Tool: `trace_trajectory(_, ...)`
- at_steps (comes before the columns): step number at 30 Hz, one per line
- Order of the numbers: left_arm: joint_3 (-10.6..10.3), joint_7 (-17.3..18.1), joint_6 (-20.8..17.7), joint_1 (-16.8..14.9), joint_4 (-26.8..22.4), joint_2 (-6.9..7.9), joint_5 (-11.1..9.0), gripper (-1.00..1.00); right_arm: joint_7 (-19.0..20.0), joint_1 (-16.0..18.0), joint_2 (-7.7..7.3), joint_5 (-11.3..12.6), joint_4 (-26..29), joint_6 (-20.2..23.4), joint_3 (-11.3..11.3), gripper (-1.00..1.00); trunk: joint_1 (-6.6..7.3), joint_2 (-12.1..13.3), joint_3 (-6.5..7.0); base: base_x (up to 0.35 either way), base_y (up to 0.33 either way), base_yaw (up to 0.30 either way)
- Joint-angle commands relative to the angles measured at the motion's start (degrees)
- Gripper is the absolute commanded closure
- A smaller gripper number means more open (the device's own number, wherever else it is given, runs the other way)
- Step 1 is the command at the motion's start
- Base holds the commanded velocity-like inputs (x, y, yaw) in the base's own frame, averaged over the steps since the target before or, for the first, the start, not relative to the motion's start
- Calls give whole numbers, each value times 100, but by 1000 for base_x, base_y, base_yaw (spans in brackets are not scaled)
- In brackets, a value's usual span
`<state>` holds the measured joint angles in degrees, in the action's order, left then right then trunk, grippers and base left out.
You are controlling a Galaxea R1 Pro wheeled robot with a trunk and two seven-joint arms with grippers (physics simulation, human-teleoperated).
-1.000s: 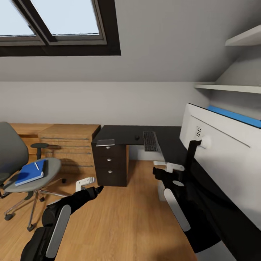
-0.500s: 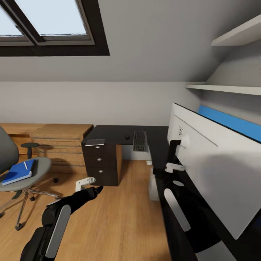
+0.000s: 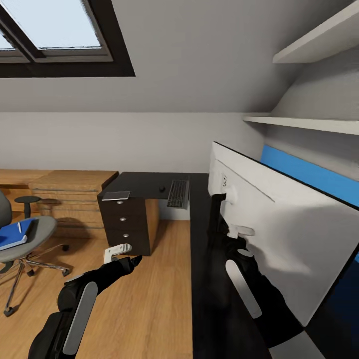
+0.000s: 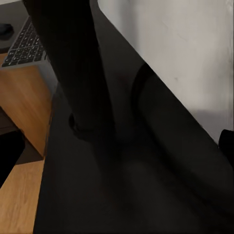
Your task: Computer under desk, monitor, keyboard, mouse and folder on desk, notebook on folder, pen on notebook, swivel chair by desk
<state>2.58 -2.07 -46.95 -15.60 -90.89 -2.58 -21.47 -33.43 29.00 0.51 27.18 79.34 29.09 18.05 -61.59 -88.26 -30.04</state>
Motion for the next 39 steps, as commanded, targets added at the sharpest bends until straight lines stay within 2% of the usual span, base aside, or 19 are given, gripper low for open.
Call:
trace_trajectory(1,9,-22,-35,-4,-8,-6,-48,-100,-49,7,-4,26,5,19,6,-100,0,-4,-6,0,-346,0)
trace_trajectory(8,4,-22,-34,-4,-8,-8,-42,-100,-49,8,-6,27,3,18,5,-100,0,-4,-6,0,-346,0)
trace_trajectory(12,-108,-22,-34,-4,-8,-6,-41,-100,-50,9,-7,25,-9,15,-6,-100,0,-4,-6,0,-312,0)
trace_trajectory(13,-127,-14,-33,-4,-40,13,-35,-100,-43,9,0,8,-197,-45,-366,-100,22,37,12,0,-43,0)
trace_trajectory(17,-89,-24,-34,-4,-48,30,-31,-100,-41,7,2,-1,-245,-67,-471,-100,110,197,83,0,-17,0)
trace_trajectory(18,-39,-26,-37,-4,-46,36,-31,-100,-41,8,2,-1,-248,-68,-477,-100,132,237,101,0,-4,0)
trace_trajectory(20,656,-16,-66,-4,-43,38,-48,-100,-41,9,2,-5,-252,-70,-486,-100,176,317,137,0,-1,0)
trace_trajectory(23,943,-8,-74,-4,-43,40,-61,-100,-41,9,2,-9,-252,-70,-487,-100,242,438,191,0,0,0)
trace_trajectory(27,1107,3,-77,-4,-42,43,-67,-100,-41,6,4,-10,-259,-70,-492,-100,330,598,263,0,0,0)
trace_trajectory(30,1140,4,-78,-4,-42,45,-67,-100,-41,7,4,-10,-260,-70,-494,-100,396,718,317,0,0,0)
trace_trajectory(36,1274,4,-78,-4,-43,46,-67,-100,-41,8,2,-11,-261,-70,-495,-100,396,718,317,0,0,0)
trace_trajectory(37,1419,8,-78,-4,-43,47,-72,-100,-41,9,2,-11,-261,-70,-495,-100,396,718,317,0,0,0)
trace_trajectory(39,1501,10,-79,-4,-43,47,-78,-100,-41,9,2,-11,-263,-70,-496,-100,396,718,317,0,0,0)
